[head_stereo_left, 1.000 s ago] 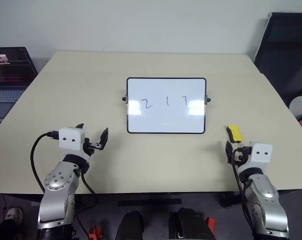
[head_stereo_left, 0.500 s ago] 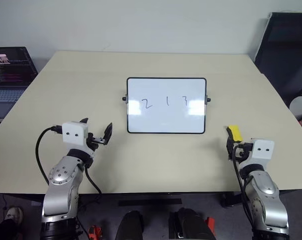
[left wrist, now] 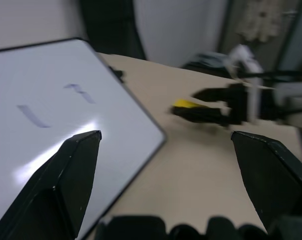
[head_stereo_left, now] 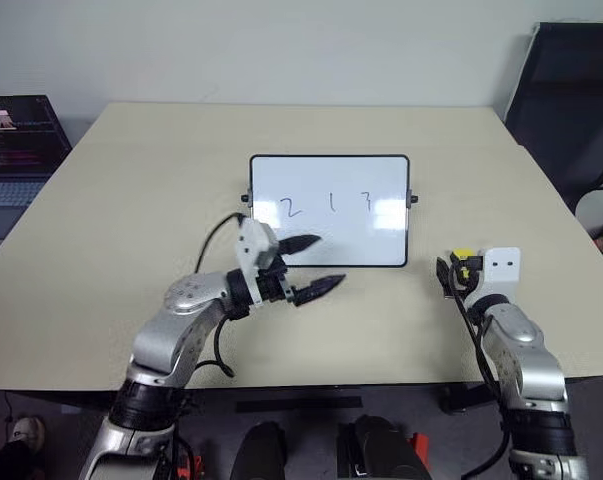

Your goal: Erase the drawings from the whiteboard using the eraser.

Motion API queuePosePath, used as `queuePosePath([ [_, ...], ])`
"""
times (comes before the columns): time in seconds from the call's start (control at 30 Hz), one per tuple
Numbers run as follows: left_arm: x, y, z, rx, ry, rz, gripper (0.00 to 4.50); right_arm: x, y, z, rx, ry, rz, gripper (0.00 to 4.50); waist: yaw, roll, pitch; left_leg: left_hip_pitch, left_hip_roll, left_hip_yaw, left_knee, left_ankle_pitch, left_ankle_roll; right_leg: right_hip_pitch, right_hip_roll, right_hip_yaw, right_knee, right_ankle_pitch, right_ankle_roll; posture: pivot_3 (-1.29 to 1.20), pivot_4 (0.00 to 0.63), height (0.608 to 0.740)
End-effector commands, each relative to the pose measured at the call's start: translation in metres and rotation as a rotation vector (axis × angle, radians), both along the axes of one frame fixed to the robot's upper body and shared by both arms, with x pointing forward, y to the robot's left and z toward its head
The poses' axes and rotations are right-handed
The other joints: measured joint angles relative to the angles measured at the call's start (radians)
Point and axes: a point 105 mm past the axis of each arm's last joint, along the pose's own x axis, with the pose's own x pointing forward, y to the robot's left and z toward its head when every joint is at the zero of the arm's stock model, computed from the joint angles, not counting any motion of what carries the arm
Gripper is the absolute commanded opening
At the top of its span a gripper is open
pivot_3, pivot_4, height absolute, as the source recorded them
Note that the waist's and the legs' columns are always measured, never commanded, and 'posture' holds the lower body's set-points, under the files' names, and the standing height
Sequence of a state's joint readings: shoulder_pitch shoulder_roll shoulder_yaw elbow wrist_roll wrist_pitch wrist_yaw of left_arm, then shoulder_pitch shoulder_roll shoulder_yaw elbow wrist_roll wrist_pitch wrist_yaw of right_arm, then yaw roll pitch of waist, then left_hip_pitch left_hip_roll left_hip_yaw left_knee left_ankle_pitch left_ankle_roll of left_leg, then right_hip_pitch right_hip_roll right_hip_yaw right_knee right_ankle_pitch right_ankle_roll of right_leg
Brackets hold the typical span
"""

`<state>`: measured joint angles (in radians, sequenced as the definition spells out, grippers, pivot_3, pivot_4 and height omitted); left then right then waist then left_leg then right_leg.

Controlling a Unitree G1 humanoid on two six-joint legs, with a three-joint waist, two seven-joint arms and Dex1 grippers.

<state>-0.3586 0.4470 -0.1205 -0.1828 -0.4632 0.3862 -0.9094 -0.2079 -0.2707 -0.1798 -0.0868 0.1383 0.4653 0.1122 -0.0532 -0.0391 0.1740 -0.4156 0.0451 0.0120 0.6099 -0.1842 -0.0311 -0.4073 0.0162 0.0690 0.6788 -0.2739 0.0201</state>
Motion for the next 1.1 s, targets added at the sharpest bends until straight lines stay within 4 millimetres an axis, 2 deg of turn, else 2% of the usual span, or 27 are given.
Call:
queuePosePath([
  [0.03,0.001,-0.003,0.003,0.019,-0.049,-0.052,4.50,0.004,-0.012,0.009,0.019,-0.006,-0.040,4.46,-0.001,0.000,0.000,0.000,0.000,0.000,0.000,0.000,0.000,0.000,0.000,0.000,0.000,0.000,0.000,0.00,0.150,0.740],
  [0.33,-0.002,-0.004,-0.005,0.028,-0.060,-0.064,4.50,0.002,-0.021,0.004,0.099,0.036,-0.113,4.46,-0.001,0.000,0.000,-0.001,0.000,0.000,0.000,0.000,0.000,0.000,0.000,0.000,0.000,0.000,0.000,0.00,0.150,0.740],
  [0.83,-0.001,0.000,-0.009,0.038,-0.064,-0.059,4.50,0.006,-0.018,0.004,0.167,0.040,-0.141,4.46,-0.001,0.000,0.000,-0.001,0.000,0.000,0.000,0.000,0.000,0.000,0.000,0.000,0.000,0.000,0.000,0.00,0.150,0.740],
  [0.93,0.000,0.001,-0.009,0.041,-0.066,-0.057,4.50,0.006,-0.019,0.005,0.175,0.036,-0.149,3.88,-0.001,0.000,0.000,-0.001,0.000,0.000,0.000,0.000,0.000,0.000,0.000,0.000,0.000,0.000,0.000,0.00,0.150,0.740],
  [1.1,0.001,0.001,-0.010,0.041,-0.069,-0.057,4.50,0.006,-0.020,0.006,0.179,0.029,-0.161,2.09,-0.001,0.000,0.000,-0.001,0.000,0.000,0.000,0.000,0.000,0.000,0.000,0.000,0.000,0.000,0.000,0.00,0.150,0.740],
])
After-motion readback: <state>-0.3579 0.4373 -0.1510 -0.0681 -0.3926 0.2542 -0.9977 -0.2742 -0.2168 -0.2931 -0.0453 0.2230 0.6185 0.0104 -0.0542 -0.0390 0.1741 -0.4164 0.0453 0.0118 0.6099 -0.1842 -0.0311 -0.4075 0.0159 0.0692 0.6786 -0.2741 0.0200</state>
